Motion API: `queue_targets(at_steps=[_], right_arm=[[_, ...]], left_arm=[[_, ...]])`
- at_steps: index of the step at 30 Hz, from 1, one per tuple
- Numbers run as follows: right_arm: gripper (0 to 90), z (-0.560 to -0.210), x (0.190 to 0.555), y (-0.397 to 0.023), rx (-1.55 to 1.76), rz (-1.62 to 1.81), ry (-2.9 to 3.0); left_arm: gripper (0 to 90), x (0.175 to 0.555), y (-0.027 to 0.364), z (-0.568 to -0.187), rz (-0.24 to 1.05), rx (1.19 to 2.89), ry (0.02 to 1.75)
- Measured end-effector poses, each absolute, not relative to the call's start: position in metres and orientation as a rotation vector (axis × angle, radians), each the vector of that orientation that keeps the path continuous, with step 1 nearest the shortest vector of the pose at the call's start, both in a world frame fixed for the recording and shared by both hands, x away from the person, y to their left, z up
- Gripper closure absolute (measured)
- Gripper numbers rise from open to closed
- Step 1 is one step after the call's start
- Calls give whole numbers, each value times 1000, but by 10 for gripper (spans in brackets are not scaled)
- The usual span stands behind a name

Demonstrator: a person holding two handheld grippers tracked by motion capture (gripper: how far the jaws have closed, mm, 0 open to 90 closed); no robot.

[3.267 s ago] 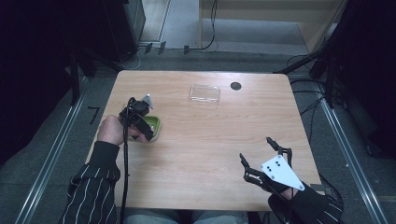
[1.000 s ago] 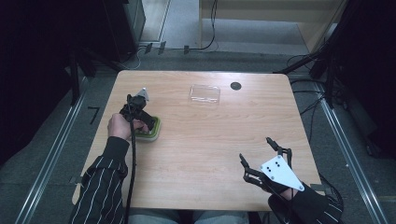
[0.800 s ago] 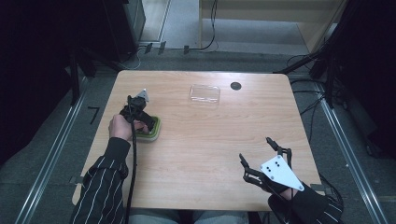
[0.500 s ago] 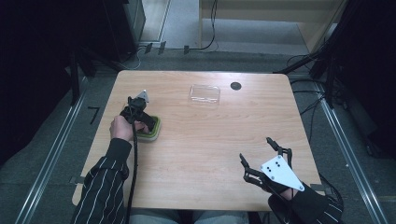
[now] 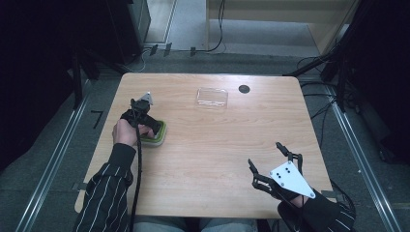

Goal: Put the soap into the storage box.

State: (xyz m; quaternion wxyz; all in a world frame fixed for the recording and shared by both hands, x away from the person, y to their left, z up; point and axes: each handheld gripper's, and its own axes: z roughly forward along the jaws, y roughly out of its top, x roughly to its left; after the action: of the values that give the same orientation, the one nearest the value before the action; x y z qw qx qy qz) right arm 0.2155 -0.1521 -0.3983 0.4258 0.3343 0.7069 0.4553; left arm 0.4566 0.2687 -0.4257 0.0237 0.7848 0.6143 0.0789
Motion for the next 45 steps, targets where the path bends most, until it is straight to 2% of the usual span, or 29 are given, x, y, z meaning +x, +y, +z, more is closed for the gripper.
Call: queue_targets(at_steps=[3, 9, 34, 45], right_arm=[[132, -398, 215, -152, 834, 1138, 1765], [132, -398, 215, -152, 830, 1137, 1766], [132, -398, 215, -152, 829, 1141, 1764], [132, -398, 215, -151, 824, 1139, 1765]], left_arm=[[23, 453, 271, -421, 234, 2416, 1900], [0, 443, 274, -412, 220, 2409, 1883], [0, 389, 276, -395, 178, 2499, 1837], [0, 355, 275, -402, 156, 2549, 1808]])
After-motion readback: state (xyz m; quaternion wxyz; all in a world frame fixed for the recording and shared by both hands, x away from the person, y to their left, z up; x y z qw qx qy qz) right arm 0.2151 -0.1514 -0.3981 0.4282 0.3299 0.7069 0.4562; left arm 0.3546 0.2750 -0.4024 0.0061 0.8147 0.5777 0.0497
